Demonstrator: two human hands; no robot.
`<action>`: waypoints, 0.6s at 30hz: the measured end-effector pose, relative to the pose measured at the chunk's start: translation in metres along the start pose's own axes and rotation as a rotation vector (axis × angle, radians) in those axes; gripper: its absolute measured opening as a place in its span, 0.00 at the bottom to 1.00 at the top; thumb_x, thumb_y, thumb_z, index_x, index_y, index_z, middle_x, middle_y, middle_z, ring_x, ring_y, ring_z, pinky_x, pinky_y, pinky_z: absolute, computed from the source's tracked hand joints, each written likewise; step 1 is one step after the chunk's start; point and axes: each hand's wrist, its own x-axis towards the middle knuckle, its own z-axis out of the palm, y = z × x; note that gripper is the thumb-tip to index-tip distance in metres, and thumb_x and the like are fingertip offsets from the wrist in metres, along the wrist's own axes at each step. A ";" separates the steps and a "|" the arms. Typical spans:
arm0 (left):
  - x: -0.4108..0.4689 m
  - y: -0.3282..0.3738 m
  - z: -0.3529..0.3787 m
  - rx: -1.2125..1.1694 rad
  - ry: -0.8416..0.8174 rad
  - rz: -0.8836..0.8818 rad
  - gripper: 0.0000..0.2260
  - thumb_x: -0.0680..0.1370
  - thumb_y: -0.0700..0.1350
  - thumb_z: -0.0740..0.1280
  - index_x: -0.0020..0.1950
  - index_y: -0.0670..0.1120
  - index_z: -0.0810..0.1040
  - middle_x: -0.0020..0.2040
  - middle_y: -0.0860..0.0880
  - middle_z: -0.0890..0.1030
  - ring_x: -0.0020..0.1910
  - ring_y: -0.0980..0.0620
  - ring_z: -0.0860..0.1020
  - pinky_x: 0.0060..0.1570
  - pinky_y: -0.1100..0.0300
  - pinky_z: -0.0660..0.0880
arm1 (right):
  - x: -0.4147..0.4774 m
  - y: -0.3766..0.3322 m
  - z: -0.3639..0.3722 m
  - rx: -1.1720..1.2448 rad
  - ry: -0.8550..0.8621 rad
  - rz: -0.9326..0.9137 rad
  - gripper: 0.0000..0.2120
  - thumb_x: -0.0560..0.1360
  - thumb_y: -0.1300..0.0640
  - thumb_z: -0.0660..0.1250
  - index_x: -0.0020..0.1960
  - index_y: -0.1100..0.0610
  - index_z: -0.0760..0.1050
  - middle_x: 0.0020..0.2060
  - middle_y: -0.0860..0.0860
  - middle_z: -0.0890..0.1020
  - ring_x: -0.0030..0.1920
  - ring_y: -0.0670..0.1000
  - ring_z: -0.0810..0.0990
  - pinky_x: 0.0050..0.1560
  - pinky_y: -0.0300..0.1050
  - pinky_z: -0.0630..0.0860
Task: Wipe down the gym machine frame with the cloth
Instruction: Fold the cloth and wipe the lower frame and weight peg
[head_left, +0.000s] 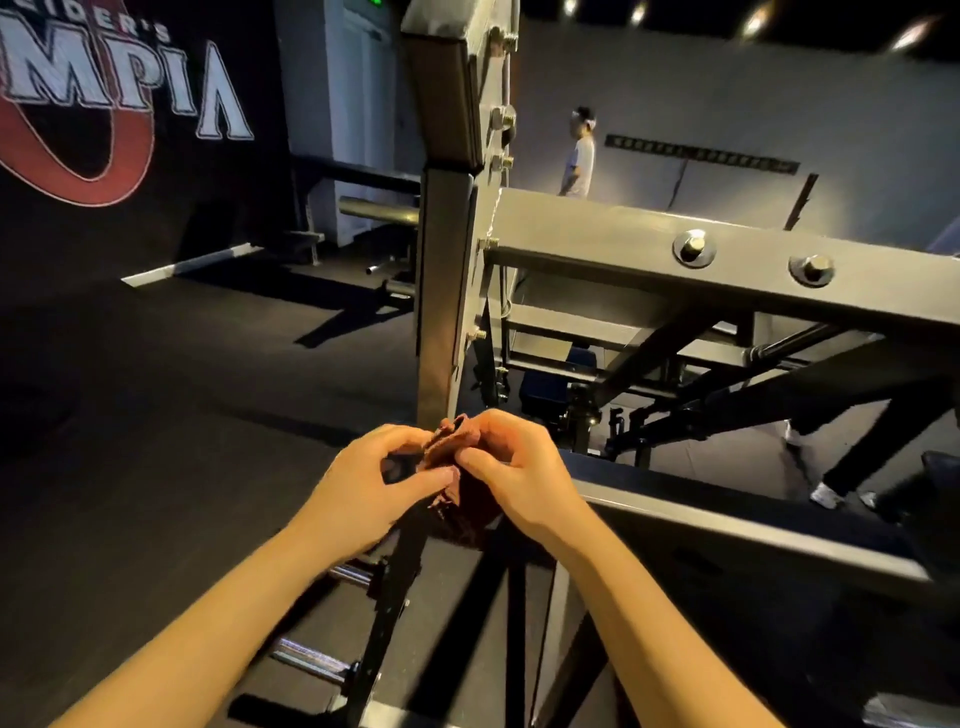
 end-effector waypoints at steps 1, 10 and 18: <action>0.004 0.005 -0.003 -0.006 0.003 0.000 0.12 0.74 0.53 0.75 0.58 0.58 0.83 0.55 0.62 0.82 0.58 0.64 0.79 0.59 0.62 0.73 | 0.001 -0.004 -0.004 0.015 0.004 -0.004 0.06 0.80 0.61 0.69 0.54 0.54 0.82 0.50 0.47 0.86 0.55 0.46 0.84 0.62 0.53 0.80; 0.024 0.043 0.001 -0.021 0.221 0.031 0.04 0.78 0.42 0.74 0.47 0.51 0.81 0.42 0.54 0.84 0.44 0.56 0.82 0.43 0.67 0.77 | -0.001 -0.009 -0.024 0.153 0.080 0.057 0.13 0.75 0.56 0.76 0.58 0.52 0.78 0.51 0.47 0.85 0.52 0.46 0.85 0.51 0.48 0.85; 0.054 0.079 -0.017 0.073 0.445 0.123 0.06 0.78 0.42 0.74 0.50 0.51 0.80 0.44 0.56 0.82 0.47 0.60 0.81 0.45 0.71 0.76 | 0.036 -0.041 -0.033 0.053 0.249 -0.189 0.12 0.78 0.57 0.73 0.58 0.48 0.75 0.49 0.40 0.82 0.54 0.37 0.80 0.51 0.31 0.78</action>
